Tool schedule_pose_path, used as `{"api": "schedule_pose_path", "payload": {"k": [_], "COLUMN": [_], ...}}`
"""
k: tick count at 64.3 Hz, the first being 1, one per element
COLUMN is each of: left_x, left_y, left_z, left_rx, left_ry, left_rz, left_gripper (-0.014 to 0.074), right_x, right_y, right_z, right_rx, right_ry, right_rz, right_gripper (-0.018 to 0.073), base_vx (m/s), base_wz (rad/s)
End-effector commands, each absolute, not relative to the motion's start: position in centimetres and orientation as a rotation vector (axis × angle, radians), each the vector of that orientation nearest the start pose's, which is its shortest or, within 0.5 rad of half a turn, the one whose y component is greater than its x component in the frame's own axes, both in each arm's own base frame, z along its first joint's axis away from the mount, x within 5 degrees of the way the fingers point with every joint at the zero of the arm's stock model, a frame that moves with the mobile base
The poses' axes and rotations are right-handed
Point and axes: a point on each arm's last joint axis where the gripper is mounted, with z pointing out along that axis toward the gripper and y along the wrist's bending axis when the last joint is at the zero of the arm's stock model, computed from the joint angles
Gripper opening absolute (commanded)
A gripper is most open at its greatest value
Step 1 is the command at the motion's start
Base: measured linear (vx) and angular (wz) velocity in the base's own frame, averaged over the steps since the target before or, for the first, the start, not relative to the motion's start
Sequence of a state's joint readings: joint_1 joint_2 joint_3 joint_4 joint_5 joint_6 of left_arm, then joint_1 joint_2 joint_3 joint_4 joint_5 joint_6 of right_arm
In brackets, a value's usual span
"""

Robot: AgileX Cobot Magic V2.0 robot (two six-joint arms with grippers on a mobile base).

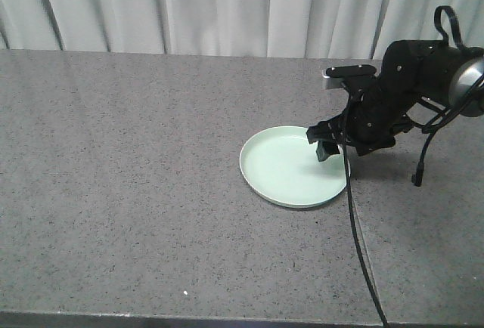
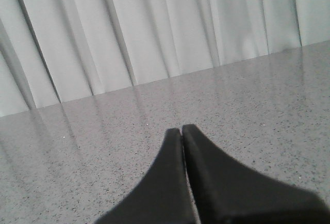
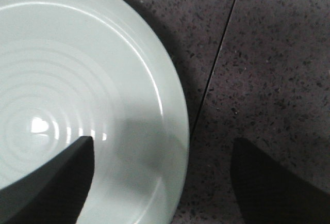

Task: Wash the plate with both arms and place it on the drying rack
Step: 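Lower the right gripper onto the rim of the pale green plate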

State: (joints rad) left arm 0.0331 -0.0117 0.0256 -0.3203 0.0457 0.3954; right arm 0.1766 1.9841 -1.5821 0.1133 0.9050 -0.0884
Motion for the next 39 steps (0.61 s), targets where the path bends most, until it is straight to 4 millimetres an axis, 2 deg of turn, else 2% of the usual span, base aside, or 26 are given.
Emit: {"api": "schedule_pose_path", "payload": {"k": [1, 8, 13, 20, 33, 39], "left_x": [5.35, 5.35, 5.35, 5.35, 5.35, 5.35], "left_y": [0.24, 0.24, 0.24, 0.24, 0.24, 0.24], "left_z": [21.64, 21.64, 21.64, 21.64, 21.64, 21.64], "left_rx": [0.016, 0.016, 0.016, 0.016, 0.016, 0.016], "left_ry": [1.436, 1.436, 1.436, 1.436, 1.436, 1.436], "left_rz": [0.085, 0.085, 0.085, 0.085, 0.085, 0.085], "left_gripper": [-0.0006, -0.0006, -0.0006, -0.0006, -0.0006, -0.0006], "right_x": [41.94, 41.98, 41.97, 41.86, 41.64, 41.65], "right_y": [8.10, 8.11, 8.09, 8.05, 8.02, 8.02], "right_z": [24.83, 24.49, 24.49, 24.44, 24.34, 24.34], "right_rx": [-0.288, -0.290, -0.291, -0.297, -0.303, -0.304], "right_ry": [2.695, 2.709, 2.710, 2.723, 2.749, 2.749], "right_rz": [0.148, 0.148, 0.145, 0.139, 0.138, 0.138], "right_gripper": [0.0537, 0.0517, 0.0461, 0.0325, -0.0015, -0.0010], "base_vx": [0.00, 0.00, 0.00, 0.00, 0.00, 0.00], "base_wz": [0.00, 0.00, 0.00, 0.00, 0.00, 0.00]}}
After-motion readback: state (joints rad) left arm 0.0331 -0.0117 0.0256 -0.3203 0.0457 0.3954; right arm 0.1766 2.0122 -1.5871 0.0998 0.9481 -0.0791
